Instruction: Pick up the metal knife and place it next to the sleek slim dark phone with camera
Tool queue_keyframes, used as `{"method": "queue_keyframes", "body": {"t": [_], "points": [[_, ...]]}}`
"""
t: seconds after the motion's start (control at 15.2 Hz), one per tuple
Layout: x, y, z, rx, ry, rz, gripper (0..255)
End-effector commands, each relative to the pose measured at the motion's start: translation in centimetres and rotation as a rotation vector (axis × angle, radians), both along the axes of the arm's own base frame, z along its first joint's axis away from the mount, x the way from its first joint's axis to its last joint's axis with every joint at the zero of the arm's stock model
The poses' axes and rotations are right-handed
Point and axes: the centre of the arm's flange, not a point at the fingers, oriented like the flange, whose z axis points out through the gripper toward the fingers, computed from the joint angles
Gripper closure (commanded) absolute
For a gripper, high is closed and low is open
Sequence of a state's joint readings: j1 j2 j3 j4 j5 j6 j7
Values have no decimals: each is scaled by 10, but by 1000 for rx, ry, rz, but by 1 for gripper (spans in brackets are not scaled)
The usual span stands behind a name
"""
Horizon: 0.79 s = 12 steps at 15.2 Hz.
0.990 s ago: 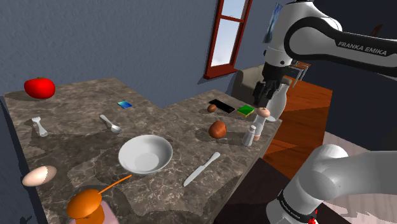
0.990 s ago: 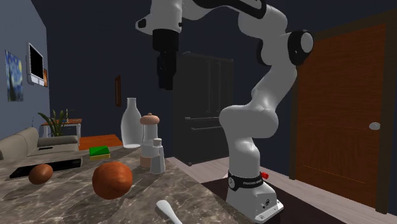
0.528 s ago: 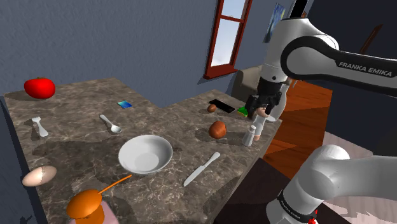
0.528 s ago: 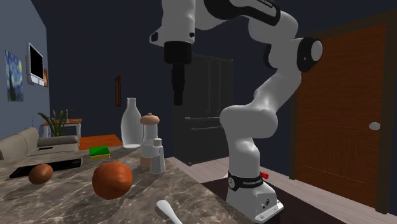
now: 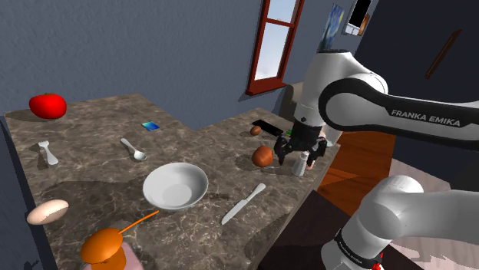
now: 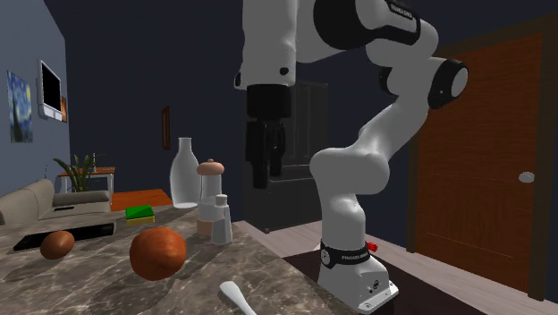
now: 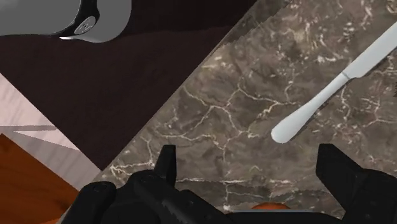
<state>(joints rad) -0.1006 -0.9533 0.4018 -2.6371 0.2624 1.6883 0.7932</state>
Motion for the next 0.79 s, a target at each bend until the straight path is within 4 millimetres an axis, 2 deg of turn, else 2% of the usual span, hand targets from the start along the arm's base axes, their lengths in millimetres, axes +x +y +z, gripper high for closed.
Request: {"method": "queue_keyframes", "body": {"t": [0.0,0.33,0.73], "points": [[2,16,-16,10,-8,-112,0],[18,62,-56,28,-26,-364,0],[52,111,-101,50,-47,-666,0]]}}
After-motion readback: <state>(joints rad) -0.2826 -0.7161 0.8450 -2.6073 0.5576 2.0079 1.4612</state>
